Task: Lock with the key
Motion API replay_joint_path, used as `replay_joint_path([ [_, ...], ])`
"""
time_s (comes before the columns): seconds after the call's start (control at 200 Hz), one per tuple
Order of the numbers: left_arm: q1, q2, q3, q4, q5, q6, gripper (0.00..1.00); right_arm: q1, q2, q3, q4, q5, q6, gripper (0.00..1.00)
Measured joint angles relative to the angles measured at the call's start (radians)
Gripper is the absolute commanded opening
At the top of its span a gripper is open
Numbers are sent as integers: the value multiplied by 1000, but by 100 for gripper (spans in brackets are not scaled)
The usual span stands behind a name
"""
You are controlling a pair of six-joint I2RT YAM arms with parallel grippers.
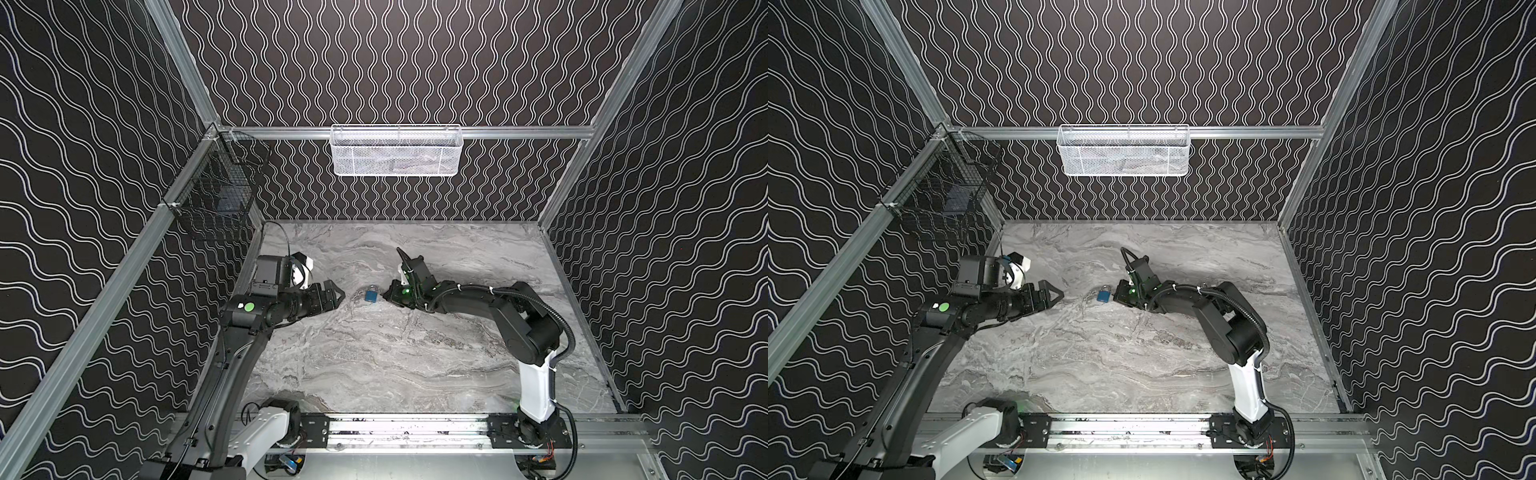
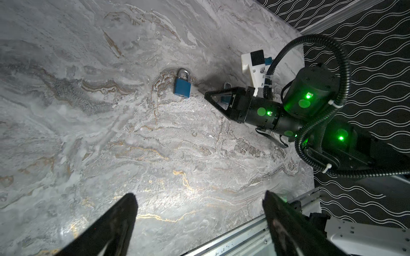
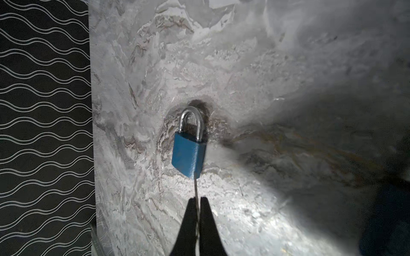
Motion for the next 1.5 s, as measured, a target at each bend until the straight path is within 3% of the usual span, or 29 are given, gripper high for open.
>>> replay_joint_path([
  [0.681, 1, -172, -105, -75, 18, -27, 98, 32, 75, 47, 3, 222, 104, 0],
  [0.931, 1, -238, -105, -74, 11, -53, 98, 51, 98, 70, 15, 245, 115, 11],
  [1.026, 1, -251, -105, -74, -3, -57, 98, 59, 98, 65, 15, 242, 122, 25],
  [1.241, 1, -256, -98, -75, -10, -72, 98, 69, 98, 60, 34, 245, 134, 29],
  [1.501, 1, -272, -101, -78, -29, -75, 98, 72, 96, 58, 53, 244, 142, 41],
])
